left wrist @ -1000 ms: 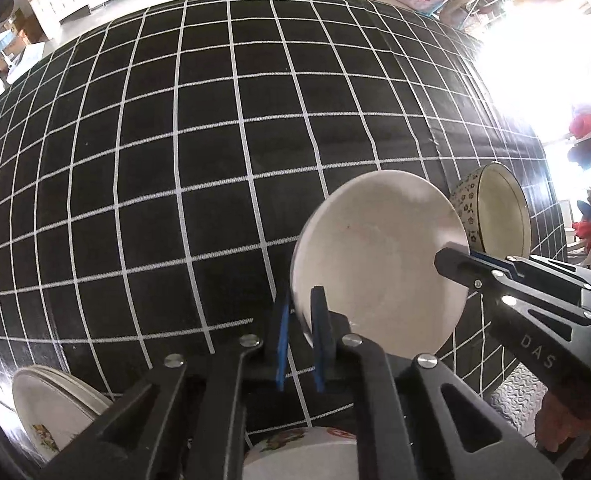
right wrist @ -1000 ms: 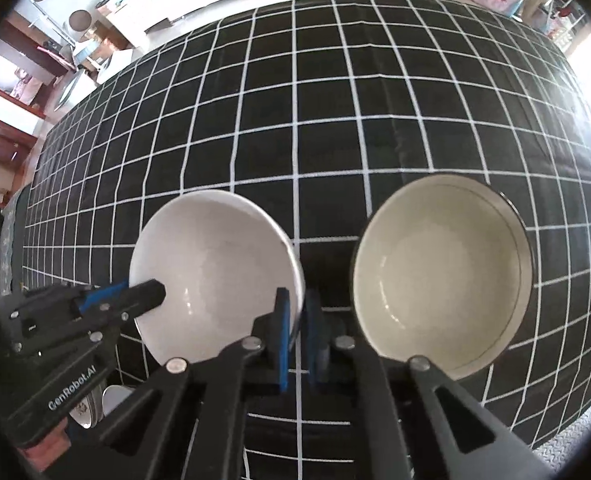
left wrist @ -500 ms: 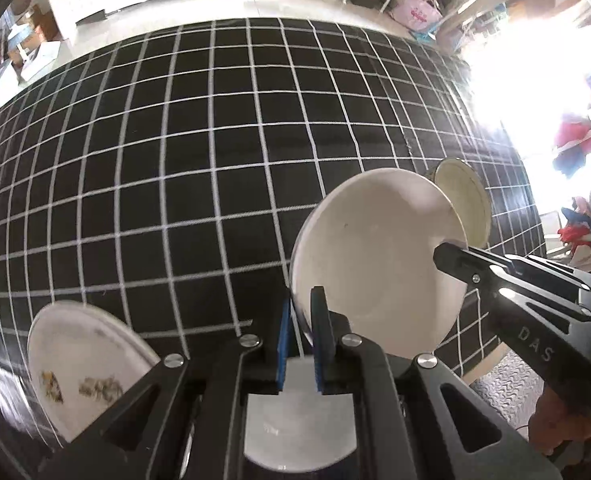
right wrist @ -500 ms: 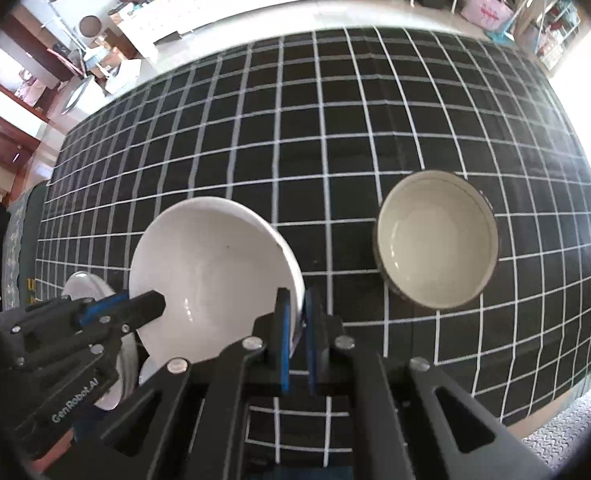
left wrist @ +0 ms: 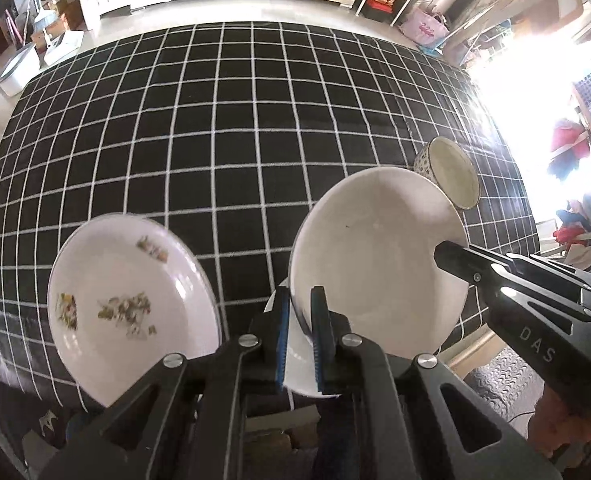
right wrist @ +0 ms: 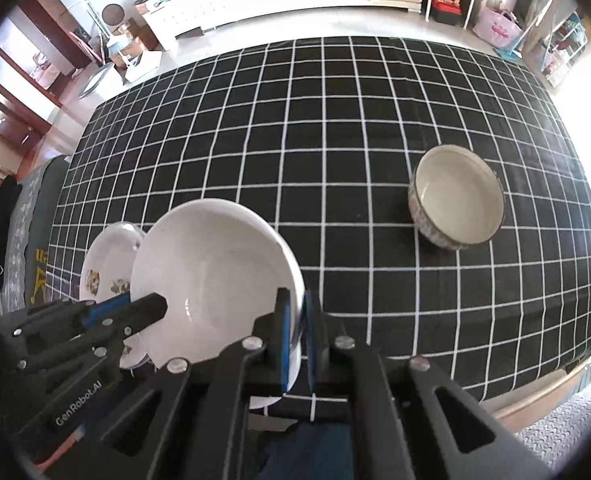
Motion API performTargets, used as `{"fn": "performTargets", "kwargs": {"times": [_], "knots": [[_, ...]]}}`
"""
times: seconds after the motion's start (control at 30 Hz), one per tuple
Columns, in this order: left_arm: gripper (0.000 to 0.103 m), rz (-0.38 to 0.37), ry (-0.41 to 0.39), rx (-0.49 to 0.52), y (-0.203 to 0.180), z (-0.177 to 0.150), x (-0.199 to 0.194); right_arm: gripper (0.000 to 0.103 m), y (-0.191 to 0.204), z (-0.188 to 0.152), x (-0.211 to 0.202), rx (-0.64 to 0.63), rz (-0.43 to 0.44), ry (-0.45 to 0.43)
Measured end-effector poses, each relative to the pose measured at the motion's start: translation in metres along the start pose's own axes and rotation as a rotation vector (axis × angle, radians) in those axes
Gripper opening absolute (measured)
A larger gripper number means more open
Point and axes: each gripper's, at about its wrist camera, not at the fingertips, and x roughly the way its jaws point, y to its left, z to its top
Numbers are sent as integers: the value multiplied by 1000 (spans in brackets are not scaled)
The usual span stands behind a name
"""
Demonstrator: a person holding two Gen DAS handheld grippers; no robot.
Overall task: Organize plates and bowls
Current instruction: 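Carry the cream bowl into the white bowl and open the left gripper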
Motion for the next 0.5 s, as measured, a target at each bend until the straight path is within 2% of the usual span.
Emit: {"fn": "performTargets", "kwargs": {"times": [0.1, 0.23, 0.5], "knots": [[9, 15, 6, 7, 13, -9, -7, 10, 6, -10, 2, -9, -4, 8], [9, 29, 21, 16, 12, -27, 2, 10, 10, -21, 6, -17, -16, 20], [9, 35, 52, 21, 14, -31, 15, 10, 8, -35, 19, -12, -19, 45]]}}
